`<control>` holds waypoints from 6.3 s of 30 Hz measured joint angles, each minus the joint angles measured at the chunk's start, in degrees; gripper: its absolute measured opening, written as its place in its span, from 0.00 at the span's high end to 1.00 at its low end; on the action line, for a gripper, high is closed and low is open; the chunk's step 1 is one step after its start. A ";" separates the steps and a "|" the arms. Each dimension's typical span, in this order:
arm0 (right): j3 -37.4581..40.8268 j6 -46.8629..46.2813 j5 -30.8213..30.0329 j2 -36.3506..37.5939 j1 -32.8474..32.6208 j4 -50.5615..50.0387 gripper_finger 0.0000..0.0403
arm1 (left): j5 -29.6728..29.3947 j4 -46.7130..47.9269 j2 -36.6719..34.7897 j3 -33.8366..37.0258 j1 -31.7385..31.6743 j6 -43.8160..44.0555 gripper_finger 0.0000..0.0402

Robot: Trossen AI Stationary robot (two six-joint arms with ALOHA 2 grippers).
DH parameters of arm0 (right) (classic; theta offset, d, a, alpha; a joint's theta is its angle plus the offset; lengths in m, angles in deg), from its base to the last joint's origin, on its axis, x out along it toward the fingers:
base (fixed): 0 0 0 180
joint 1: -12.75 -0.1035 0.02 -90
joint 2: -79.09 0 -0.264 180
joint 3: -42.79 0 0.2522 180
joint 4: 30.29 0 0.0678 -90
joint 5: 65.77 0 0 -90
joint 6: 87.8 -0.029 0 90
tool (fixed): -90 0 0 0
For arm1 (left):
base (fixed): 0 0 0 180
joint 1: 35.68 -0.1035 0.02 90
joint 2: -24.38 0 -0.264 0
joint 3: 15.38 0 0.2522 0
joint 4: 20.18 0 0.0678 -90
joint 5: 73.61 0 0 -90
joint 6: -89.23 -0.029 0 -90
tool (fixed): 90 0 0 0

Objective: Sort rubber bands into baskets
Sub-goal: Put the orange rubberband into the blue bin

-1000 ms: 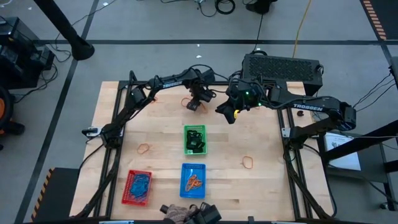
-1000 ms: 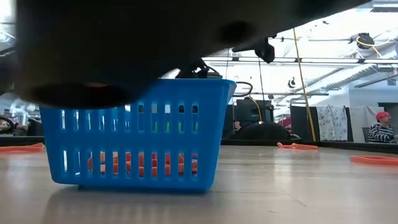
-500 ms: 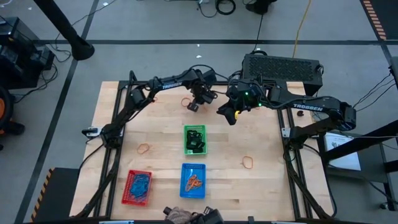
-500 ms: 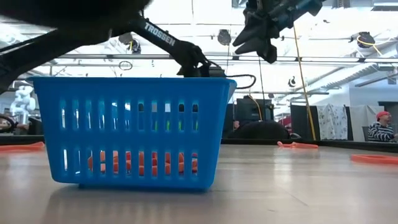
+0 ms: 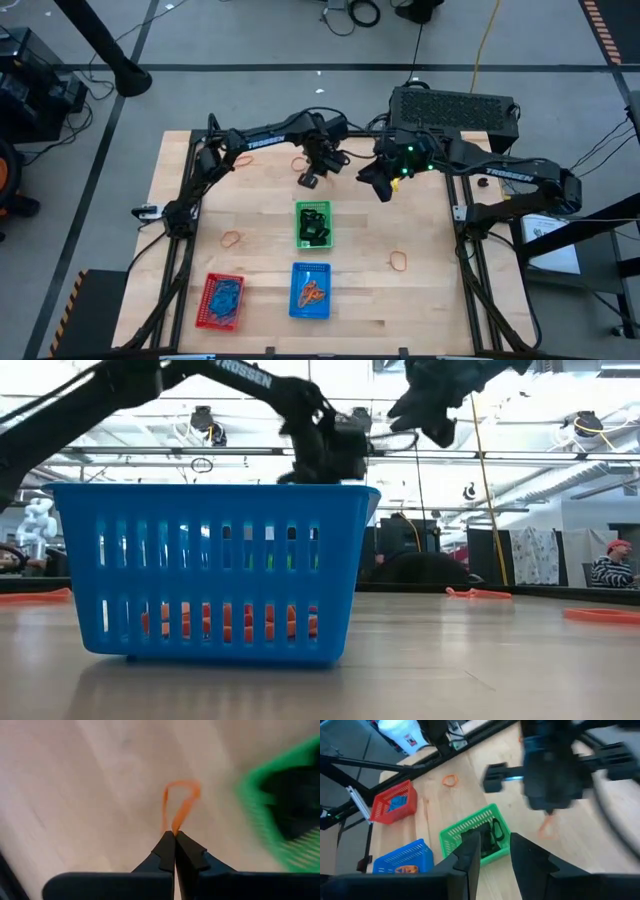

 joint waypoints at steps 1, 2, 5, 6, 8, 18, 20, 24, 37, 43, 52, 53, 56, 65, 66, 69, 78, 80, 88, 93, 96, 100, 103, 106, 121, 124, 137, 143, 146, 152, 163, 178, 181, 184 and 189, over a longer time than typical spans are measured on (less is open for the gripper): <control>0.00 0.50 0.00 0.88 0.00 -0.44 0.76 | 0.02 1.83 -0.95 0.00 0.46 0.36 1.00; 0.00 1.03 -0.05 1.79 0.00 -1.75 0.76 | 0.02 3.39 -1.66 0.00 1.11 1.32 1.00; 0.00 2.22 -0.21 4.28 0.00 -5.12 0.76 | -0.01 8.05 -3.74 -0.02 3.08 6.07 1.00; 0.00 2.63 -0.24 4.99 -0.05 -6.75 0.76 | 0.02 9.06 -4.44 -0.02 4.04 7.99 1.00; 0.00 2.85 -0.37 6.51 -0.40 -8.48 0.76 | 0.59 10.87 -5.33 -0.02 6.53 11.73 1.00; 0.02 3.24 -0.44 9.64 -7.96 -13.63 0.76 | 7.32 12.67 -9.52 1.79 22.09 28.88 1.00; 0.02 2.92 -0.40 9.68 -10.59 -13.20 0.76 | 7.32 11.34 -9.69 1.79 25.61 33.00 1.00; 0.02 1.27 -0.37 9.33 -15.67 -10.51 0.76 | 7.29 8.61 -9.69 1.81 32.66 38.86 1.00; 0.02 -16.34 -20.16 9.31 -35.08 -10.89 0.76 | -3.06 -7.80 -9.56 13.57 45.29 48.11 1.00; 0.00 -26.38 -28.10 7.98 -43.52 -10.52 0.76 | -7.68 -15.35 -9.58 19.46 47.60 49.61 1.00; 0.00 -32.44 -37.14 3.24 -53.87 -8.75 0.76 | -10.70 -19.11 -9.60 22.34 47.63 59.78 0.95; 0.00 -32.72 -37.63 2.75 -54.50 -8.81 0.76 | -11.02 -18.93 -9.60 22.34 47.63 60.08 0.93; 0.00 -32.34 -37.74 1.62 -55.55 -8.80 0.76 | -11.39 -18.35 -9.60 22.34 47.63 60.15 0.87; 0.00 -18.99 -37.59 1.30 -56.28 -12.16 0.76 | -11.10 -17.97 -9.60 22.34 47.63 68.99 0.74; 0.00 -17.93 -37.59 1.45 -56.28 -12.90 0.76 | -10.67 -17.91 -9.60 22.33 47.63 69.66 0.73; 0.00 -14.51 -37.60 1.75 -56.27 -15.02 0.76 | -10.07 -15.03 -9.60 21.12 47.63 72.10 0.71; 0.00 -4.98 -37.62 1.72 -52.30 -14.59 0.76 | -10.89 -4.46 -9.67 12.68 46.05 75.66 0.71; 0.00 -4.46 -37.55 1.72 -50.98 -14.46 0.76 | -11.79 -0.90 -9.71 11.56 45.65 74.71 0.71; 0.00 -7.34 -37.31 1.72 -46.03 -11.12 0.76 | -15.33 6.09 -15.89 12.86 41.14 66.61 0.71; 0.00 -7.80 -36.02 1.72 -43.60 -8.55 0.76 | -19.50 4.56 -29.00 24.89 36.13 63.10 0.71; 0.00 -8.57 -36.24 1.55 -41.23 -6.80 0.76 | -19.53 -0.26 -38.74 36.32 33.01 63.08 0.71; 0.00 -10.36 -36.48 0.22 -37.37 -3.79 0.76 | -17.04 -7.56 -50.44 51.51 30.54 64.53 0.71; 0.00 -11.04 -36.74 -1.74 -34.08 -2.47 0.76 | -14.97 -9.38 -55.92 60.82 29.83 66.85 0.71; 0.00 -11.68 -36.39 -3.80 -31.00 -2.67 0.76 | -12.77 -9.74 -59.06 68.07 29.73 69.08 0.71; 0.00 -12.88 -29.93 -9.76 -14.52 -7.76 0.76 | -11.70 -19.76 -59.94 84.66 28.64 73.66 0.71; 0.00 -10.90 -27.31 -9.20 -10.23 -10.32 0.76 | -11.57 -18.84 -59.94 84.85 27.95 74.82 0.71; 0.00 -1.43 -20.50 -9.20 -0.19 -14.82 0.76 | -8.51 -19.47 -59.89 89.76 23.50 73.11 0.71; 0.31 1.88 -20.50 -9.20 8.50 -16.32 0.76 | -9.86 -23.71 -59.92 91.63 22.57 75.90 0.71; 2.30 2.18 -20.65 -9.20 14.57 -15.92 0.76 | -9.82 -24.60 -59.96 91.89 22.39 77.95 0.72; 8.56 4.31 -18.95 -9.20 25.02 -9.95 0.76 | -9.61 -25.51 -59.96 91.91 22.39 78.20 0.93; 16.72 -2.42 -16.52 -9.30 34.08 -0.33 0.76 | -11.01 -29.24 -59.86 83.22 22.45 82.54 0.99; 17.90 -3.35 -16.85 -19.40 37.12 6.18 0.76 | -19.07 -57.57 -57.96 68.25 27.56 82.65 1.00; 17.92 -3.43 -17.05 -20.12 37.18 7.21 0.76 | -17.61 -61.91 -54.74 66.97 31.69 84.80 1.00; 17.85 -3.62 -17.07 -20.28 37.27 7.84 0.76 | -16.06 -61.95 -50.27 64.96 36.38 85.63 1.00; 17.88 -4.18 -18.69 -20.96 37.27 8.36 0.76 | -14.65 -61.87 -42.89 62.65 42.15 85.63 1.00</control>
